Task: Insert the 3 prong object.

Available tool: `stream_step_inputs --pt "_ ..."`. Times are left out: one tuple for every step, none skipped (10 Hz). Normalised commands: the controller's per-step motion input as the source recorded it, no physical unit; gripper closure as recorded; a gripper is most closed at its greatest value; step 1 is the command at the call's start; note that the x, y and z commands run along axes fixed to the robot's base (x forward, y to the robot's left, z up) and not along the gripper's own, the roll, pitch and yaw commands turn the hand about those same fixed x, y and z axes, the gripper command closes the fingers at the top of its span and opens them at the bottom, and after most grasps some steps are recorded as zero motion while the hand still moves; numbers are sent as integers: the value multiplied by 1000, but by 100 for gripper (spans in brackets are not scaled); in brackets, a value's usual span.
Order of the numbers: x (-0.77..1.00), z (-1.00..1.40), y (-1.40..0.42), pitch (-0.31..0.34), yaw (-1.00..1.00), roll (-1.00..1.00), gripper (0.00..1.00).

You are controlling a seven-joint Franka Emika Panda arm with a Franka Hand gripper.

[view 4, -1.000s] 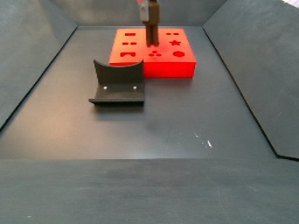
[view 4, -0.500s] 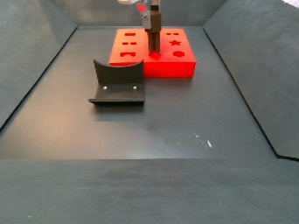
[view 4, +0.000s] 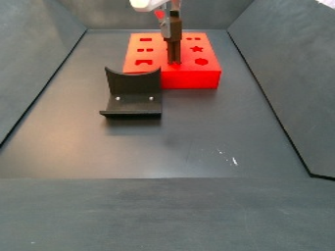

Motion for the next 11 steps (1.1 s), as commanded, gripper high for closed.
stream_step_inputs --pt "0 -54 0 0 0 0 100" --pt "0 -226 -54 0 0 29 100" --pt "49 -494 -189 -7 0 89 100" --pt "114 -634 -194 -19 -20 96 100" --pt "211 -637 -191 -27 -74 77 100" --pt "306 -589 -134 -4 -106 77 100" --pt "329 -566 -91 0 -123 87 100" --pt "326 -694 -89 0 -140 124 100" --pt "131 -760 -80 0 -160 174 100" --pt "3 -577 -20 0 -123 137 100" --pt "0 0 0 0 0 0 100"
